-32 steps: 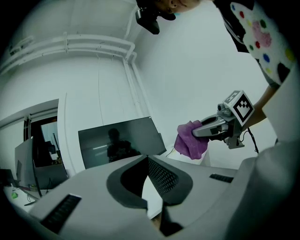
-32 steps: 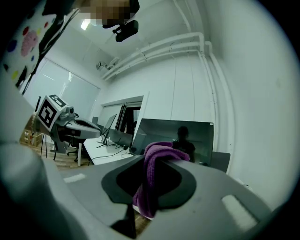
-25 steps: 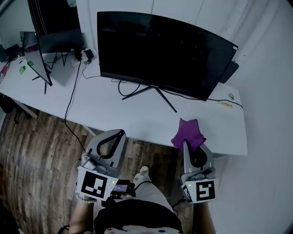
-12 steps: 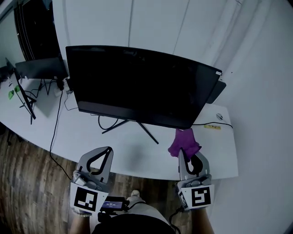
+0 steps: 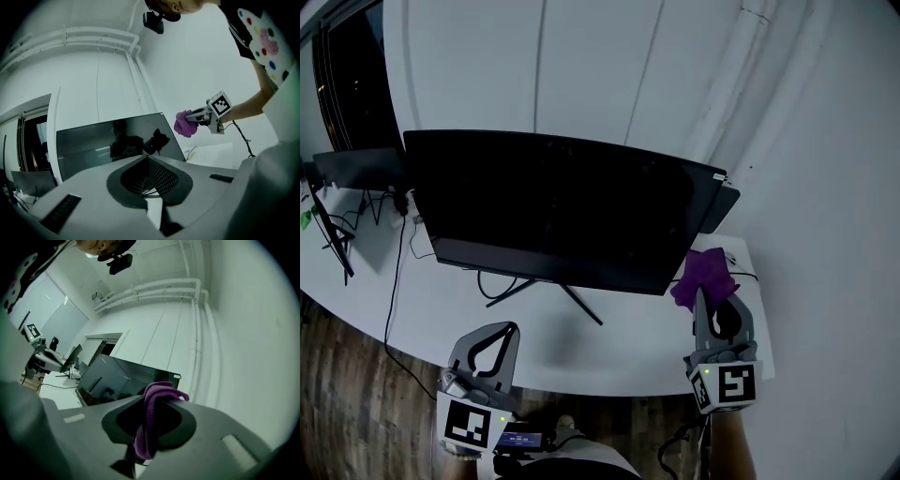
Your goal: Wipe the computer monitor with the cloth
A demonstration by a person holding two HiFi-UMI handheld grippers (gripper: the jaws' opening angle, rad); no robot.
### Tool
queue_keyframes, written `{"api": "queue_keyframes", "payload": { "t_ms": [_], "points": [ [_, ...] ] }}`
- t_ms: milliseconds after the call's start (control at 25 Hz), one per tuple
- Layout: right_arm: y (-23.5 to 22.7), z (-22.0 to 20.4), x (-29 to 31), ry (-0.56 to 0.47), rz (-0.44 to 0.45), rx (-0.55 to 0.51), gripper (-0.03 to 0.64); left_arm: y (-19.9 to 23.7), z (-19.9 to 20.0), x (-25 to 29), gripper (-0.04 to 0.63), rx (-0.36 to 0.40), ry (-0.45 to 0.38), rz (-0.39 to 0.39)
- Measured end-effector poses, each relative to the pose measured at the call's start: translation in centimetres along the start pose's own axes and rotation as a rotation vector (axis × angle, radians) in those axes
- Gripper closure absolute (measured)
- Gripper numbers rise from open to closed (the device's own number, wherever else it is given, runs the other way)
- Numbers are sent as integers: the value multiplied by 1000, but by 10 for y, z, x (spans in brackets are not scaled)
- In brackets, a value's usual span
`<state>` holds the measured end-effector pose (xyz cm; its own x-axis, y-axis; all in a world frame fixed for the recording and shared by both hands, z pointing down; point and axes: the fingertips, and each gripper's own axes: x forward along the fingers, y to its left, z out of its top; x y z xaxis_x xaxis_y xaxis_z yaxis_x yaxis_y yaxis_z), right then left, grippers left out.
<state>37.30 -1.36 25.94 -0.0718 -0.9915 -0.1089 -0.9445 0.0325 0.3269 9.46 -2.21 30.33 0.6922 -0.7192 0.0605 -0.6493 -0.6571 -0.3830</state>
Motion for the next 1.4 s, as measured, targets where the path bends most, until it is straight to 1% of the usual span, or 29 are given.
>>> {"api": "queue_keyframes", "payload": {
  "t_ms": [80,160,200,320,440,520,600,760,880,1080,1200,1320,1400],
  "points": [
    [-20,7,9,-14,-35,-20,552,-1,-2,5,591,-27,4,-3],
    [-40,15,21,-32,-75,-37,552,0,-4,11,591,-74,14,-1],
    [-50,20,27,-41,-93,-46,552,0,-4,14,591,-80,14,-3],
    [-77,29,45,-50,-150,-72,552,2,-1,22,591,-50,2,-24],
    [-97,37,66,-49,-208,-85,552,9,-2,26,591,-72,-2,-25],
    [-108,39,79,-41,-228,-106,552,15,-4,30,591,-88,-7,-23],
    [-115,39,90,-25,-239,-133,552,18,-9,33,591,-101,-3,-25],
    [-126,42,112,-5,-262,-178,552,30,-18,40,591,-102,8,-29],
    [-130,40,122,12,-279,-179,552,36,-21,46,591,-91,1,-39],
    [-132,36,131,39,-264,-185,552,44,-23,53,591,-100,-6,-51],
    [-125,31,137,54,-243,-179,552,51,-27,54,591,-104,-1,-49],
    [-120,25,141,64,-231,-139,552,56,-31,56,591,-73,-2,-65],
    [-119,20,143,70,-228,-110,552,58,-33,57,591,-73,-2,-71]
  ]
}}
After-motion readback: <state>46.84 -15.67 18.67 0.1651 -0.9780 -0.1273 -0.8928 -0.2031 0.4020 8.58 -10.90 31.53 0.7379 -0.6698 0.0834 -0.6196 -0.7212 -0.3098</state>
